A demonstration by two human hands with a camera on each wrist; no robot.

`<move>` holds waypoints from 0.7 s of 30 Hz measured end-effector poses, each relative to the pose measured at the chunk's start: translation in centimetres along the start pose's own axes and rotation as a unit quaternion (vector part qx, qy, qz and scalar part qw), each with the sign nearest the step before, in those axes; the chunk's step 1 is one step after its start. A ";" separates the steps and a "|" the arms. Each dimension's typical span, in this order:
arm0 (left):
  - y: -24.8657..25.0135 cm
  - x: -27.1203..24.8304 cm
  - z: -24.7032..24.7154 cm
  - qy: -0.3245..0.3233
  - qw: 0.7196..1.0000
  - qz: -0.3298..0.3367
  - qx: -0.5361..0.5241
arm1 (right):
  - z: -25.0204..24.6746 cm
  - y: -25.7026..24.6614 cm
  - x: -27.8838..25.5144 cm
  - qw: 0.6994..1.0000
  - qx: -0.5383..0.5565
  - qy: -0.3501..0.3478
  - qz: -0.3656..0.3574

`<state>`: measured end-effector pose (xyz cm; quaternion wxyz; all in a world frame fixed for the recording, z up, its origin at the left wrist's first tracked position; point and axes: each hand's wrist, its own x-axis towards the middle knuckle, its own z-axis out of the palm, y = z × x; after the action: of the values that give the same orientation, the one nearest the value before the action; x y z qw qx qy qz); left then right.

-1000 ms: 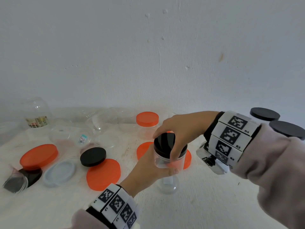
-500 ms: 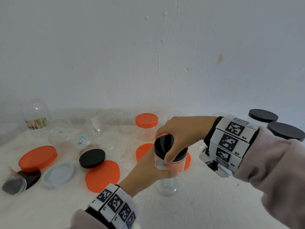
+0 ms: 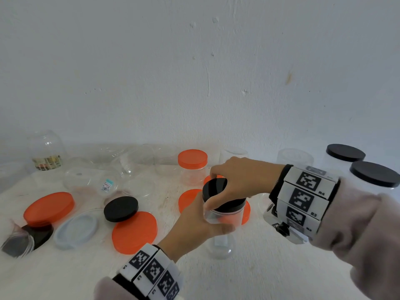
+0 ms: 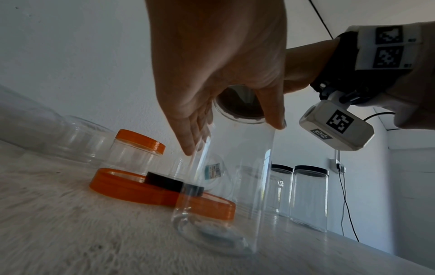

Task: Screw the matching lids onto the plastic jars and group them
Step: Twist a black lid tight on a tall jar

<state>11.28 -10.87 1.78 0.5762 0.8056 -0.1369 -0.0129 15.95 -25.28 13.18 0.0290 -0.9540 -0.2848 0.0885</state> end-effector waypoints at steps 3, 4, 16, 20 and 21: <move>-0.1 0.1 -0.1 -0.008 1.000 -0.001 -0.006 | -0.4 -0.1 0.1 1.000 -0.008 -0.025 -0.002; -0.1 0.1 -0.1 -0.010 1.000 -0.001 -0.005 | -0.8 -0.1 0.1 0.999 -0.010 -0.038 -0.010; -0.2 0.2 0.0 -0.013 1.000 -0.003 0.005 | -2.1 0.3 -0.2 0.993 -0.024 -0.087 -0.076; -0.1 0.2 -0.1 -0.016 1.000 -0.001 0.000 | -1.5 0.5 0.0 0.995 -0.010 -0.062 -0.072; -0.1 0.2 -0.1 -0.014 1.000 -0.001 0.001 | -1.2 0.6 0.0 0.997 -0.007 -0.052 -0.063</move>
<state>11.48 -10.80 1.76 0.5733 0.8063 -0.1436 -0.0246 16.47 -25.78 14.29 0.0126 -0.9283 -0.3464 0.1344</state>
